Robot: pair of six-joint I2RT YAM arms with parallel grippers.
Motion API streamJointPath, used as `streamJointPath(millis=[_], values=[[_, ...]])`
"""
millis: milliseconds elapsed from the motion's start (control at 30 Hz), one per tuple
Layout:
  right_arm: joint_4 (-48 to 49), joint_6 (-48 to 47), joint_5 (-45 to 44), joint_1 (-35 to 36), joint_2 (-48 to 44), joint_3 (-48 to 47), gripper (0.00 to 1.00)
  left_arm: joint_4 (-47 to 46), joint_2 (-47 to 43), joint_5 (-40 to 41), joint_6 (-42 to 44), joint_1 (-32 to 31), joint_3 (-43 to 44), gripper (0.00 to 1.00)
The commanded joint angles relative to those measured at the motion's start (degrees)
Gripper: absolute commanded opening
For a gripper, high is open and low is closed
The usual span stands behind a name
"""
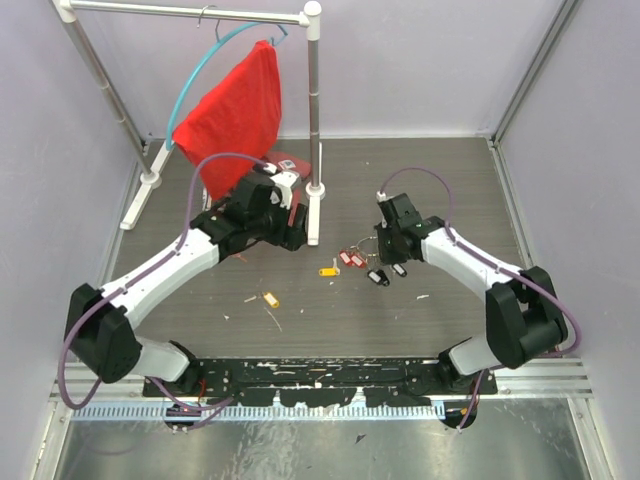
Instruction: Put the keys on the keyring
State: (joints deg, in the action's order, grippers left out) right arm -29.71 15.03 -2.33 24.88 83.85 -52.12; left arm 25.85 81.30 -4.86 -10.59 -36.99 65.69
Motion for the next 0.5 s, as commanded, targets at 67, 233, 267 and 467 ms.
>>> streamJointPath(millis=[67,233,267,467], values=[[-7.2,-1.3,-1.5,-0.3,-5.6,-6.9,0.01,-12.4,-6.5,-6.9,0.8,0.1,-5.7,0.78],[-13.8,-1.6,0.6,-0.3,-9.2,-11.8,0.01,-22.3,-11.0,-10.4,1.3,-0.2,-10.4,0.77],[-14.7,-1.6,1.6,-0.2,-10.1,-12.7,0.01,-23.9,-11.7,-10.8,1.6,-0.6,-11.1,0.76],[-19.7,-1.6,9.4,-0.2,-14.0,-19.0,0.01,-30.1,-14.3,-9.5,10.1,-7.4,-12.3,0.76]])
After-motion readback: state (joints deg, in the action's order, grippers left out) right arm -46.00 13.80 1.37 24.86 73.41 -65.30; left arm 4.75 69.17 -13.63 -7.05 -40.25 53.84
